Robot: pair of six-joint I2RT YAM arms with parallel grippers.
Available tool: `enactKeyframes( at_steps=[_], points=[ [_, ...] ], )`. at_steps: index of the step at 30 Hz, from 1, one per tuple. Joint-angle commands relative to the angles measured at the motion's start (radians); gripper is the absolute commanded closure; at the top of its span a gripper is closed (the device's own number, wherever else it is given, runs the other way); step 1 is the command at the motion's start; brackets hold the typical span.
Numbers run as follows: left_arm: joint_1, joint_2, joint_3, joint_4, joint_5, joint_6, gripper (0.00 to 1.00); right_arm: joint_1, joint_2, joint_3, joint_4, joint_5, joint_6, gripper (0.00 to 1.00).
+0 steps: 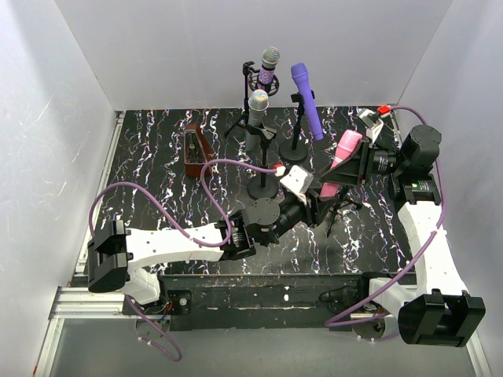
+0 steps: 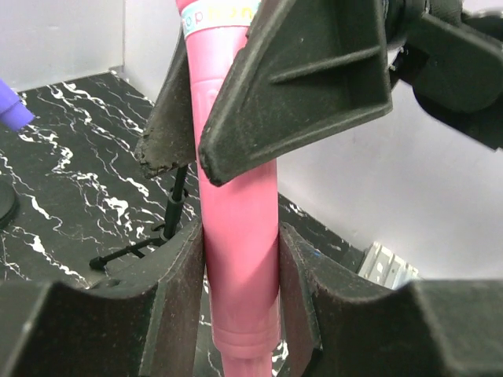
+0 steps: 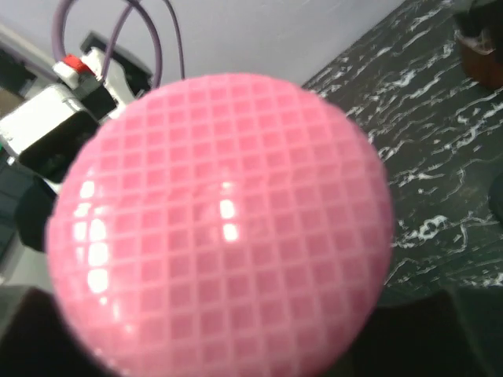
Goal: Attach the microphones to the stand
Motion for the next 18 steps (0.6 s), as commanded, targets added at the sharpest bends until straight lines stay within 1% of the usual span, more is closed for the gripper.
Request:
enactKeyframes(
  at_steps=[1,3,5,6,9,11,13,15,17,18],
  points=[
    [0.001,-0.013,0.034,0.049,-0.059,-0.019,1.00,0.004,-0.020,-0.003,0.125,-0.003,0.051,0.65],
    [0.001,-0.016,0.031,0.044,-0.066,-0.021,1.00,0.004,-0.023,-0.009,0.147,-0.001,0.049,0.81],
    [0.001,-0.024,0.029,0.034,-0.071,-0.029,1.00,-0.001,-0.026,-0.006,0.164,-0.012,0.037,0.94],
    [0.001,-0.028,0.028,0.025,-0.077,-0.039,0.92,-0.010,-0.028,0.002,0.156,-0.010,0.023,0.98],
    [0.002,-0.060,0.008,0.000,-0.086,-0.061,0.52,-0.051,-0.014,0.058,0.080,-0.010,-0.050,0.99],
    [0.002,-0.094,-0.017,-0.009,-0.082,-0.064,0.34,-0.078,0.000,0.110,-0.026,-0.010,-0.137,0.99],
    [0.002,-0.139,-0.040,-0.049,-0.074,-0.065,0.18,-0.107,0.013,0.182,-0.188,0.003,-0.271,0.99],
    [0.004,-0.192,-0.064,-0.106,-0.060,-0.065,0.02,-0.133,0.026,0.277,-0.424,0.057,-0.448,0.99],
    [0.005,-0.253,-0.098,-0.176,-0.033,-0.058,0.02,-0.159,0.053,0.394,-0.603,0.135,-0.625,0.99],
    [0.005,-0.284,-0.116,-0.205,-0.023,-0.059,0.02,-0.179,0.062,0.435,-0.660,0.175,-0.673,0.99]
  ],
)
